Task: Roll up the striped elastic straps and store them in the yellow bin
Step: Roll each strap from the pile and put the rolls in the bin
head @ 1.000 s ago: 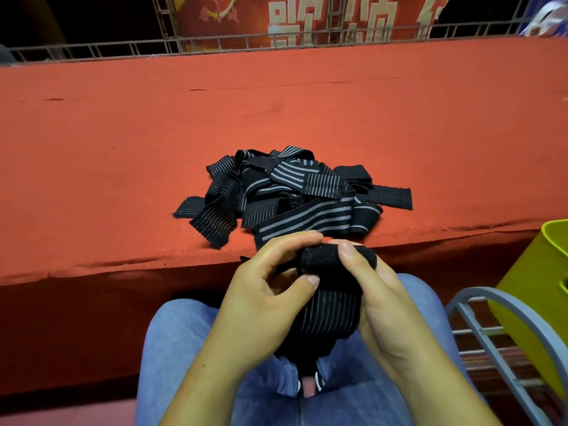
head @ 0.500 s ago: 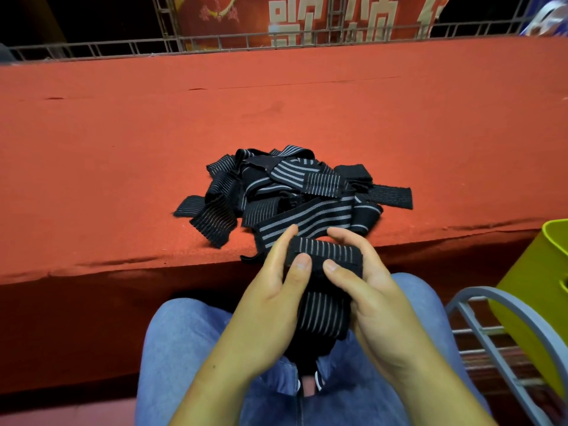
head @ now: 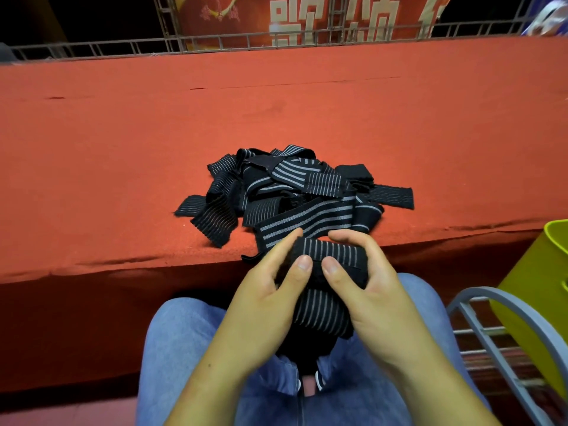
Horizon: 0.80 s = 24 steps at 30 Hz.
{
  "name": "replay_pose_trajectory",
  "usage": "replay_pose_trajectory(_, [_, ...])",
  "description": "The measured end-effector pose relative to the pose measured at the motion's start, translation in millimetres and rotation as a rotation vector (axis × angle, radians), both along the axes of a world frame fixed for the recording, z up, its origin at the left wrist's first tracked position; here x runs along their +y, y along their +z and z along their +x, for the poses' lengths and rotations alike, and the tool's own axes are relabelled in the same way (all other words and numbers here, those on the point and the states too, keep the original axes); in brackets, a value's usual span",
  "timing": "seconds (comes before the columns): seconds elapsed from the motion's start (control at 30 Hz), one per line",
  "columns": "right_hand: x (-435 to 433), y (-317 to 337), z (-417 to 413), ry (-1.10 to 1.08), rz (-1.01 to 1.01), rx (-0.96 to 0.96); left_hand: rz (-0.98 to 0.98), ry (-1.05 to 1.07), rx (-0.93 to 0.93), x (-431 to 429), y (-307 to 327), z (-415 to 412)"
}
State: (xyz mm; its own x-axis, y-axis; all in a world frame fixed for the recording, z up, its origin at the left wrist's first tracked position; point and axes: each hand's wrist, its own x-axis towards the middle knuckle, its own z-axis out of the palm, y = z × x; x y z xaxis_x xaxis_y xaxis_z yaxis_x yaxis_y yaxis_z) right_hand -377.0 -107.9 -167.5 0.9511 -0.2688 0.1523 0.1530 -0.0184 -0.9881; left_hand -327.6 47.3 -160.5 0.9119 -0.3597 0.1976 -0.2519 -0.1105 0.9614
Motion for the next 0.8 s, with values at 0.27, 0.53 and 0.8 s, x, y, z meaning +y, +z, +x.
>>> replay_pose_trajectory(0.27, [-1.8,-3.4,2.4,0.033,0.094,0.03,-0.048,0.024,-0.012,1.0,4.5,-1.1])
replay_pose_trajectory(0.53, [-6.7,-7.2,6.1,-0.062,0.207,-0.003,-0.174,0.045,0.01,2.9,1.7,1.7])
replay_pose_trajectory(0.8, [-12.4,-4.0,8.8,-0.208,0.361,-0.033,0.039,-0.159,-0.038,5.7,0.1,-1.5])
